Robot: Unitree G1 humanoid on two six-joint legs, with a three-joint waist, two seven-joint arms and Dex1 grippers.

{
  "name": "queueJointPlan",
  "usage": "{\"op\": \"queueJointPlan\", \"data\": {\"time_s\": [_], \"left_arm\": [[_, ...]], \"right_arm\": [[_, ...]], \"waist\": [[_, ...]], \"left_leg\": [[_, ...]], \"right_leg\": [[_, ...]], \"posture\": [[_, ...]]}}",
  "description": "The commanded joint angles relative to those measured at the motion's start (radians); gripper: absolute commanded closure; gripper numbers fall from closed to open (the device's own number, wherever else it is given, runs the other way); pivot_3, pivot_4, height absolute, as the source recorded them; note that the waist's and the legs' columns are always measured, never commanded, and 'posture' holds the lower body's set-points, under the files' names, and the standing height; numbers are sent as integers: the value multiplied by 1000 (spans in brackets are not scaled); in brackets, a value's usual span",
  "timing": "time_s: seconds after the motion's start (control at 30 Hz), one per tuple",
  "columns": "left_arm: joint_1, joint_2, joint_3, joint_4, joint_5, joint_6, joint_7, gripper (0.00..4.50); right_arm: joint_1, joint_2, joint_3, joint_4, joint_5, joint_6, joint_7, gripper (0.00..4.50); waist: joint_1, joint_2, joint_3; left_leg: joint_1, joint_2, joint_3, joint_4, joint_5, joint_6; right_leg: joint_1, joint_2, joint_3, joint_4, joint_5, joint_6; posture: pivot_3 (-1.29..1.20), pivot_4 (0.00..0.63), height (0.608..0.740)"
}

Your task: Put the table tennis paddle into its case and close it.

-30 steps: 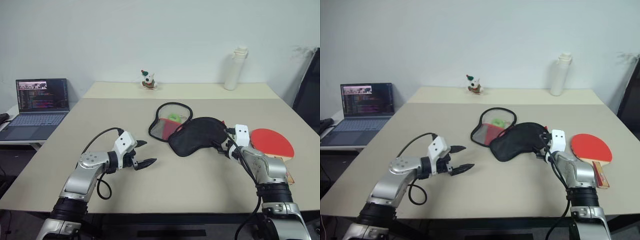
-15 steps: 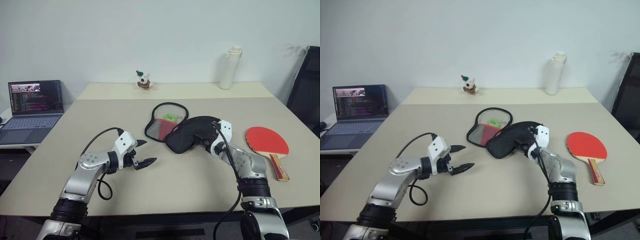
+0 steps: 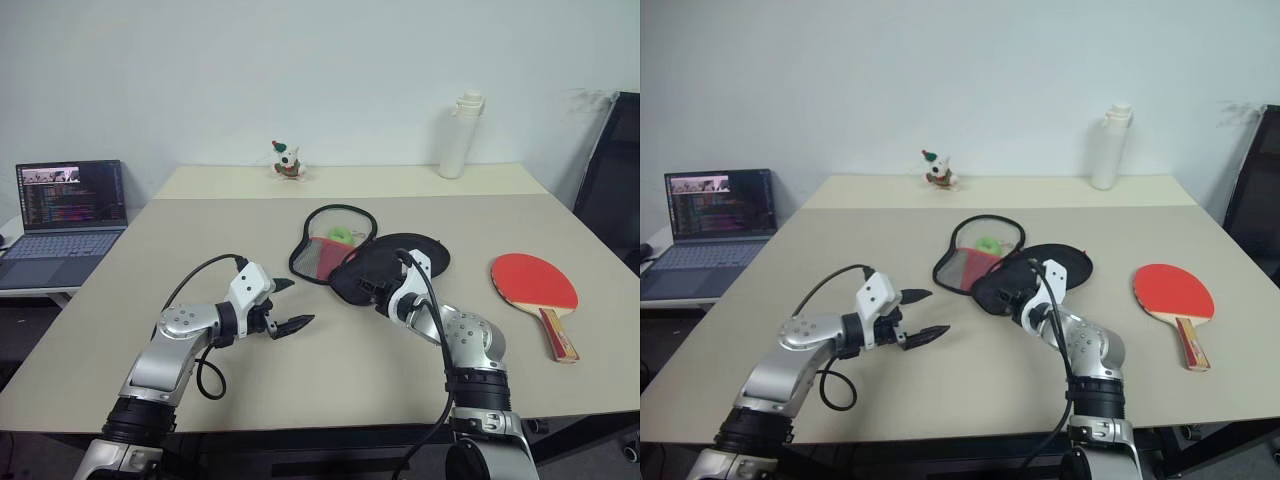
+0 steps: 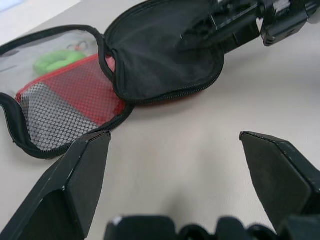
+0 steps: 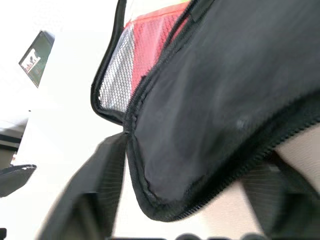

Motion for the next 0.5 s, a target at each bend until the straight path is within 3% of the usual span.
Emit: {"op": "queueJointPlan", "data": {"time_s": [0.03, 0.2, 0.5], "left_arm": [[-10, 0, 8, -21, -6, -23, 6, 0], [-6, -3, 4, -22, -5, -27, 8, 0], [-2, -10, -8, -23, 3, -35, 10, 0]], "right_arm": [[-2, 4, -13, -46, 32, 7, -3, 2790], [4, -6, -29, -50, 44, 18, -7, 4461], [65, -43, -33, -161, 123, 179, 1, 4461]], "waist": [[0, 0, 0], [-1, 0, 0], [0, 0, 0]], "left_leg": [[0, 0, 0, 0, 0, 0], [0, 0, 0, 0, 0, 0], [0, 0, 0, -1, 0, 0]], "right_leg": [[0, 0, 0, 0, 0, 0], [0, 0, 0, 0, -1, 2], [0, 0, 2, -1, -2, 4]], "posture": [[0, 150, 740], [0, 150, 740], [0, 150, 740]]}}
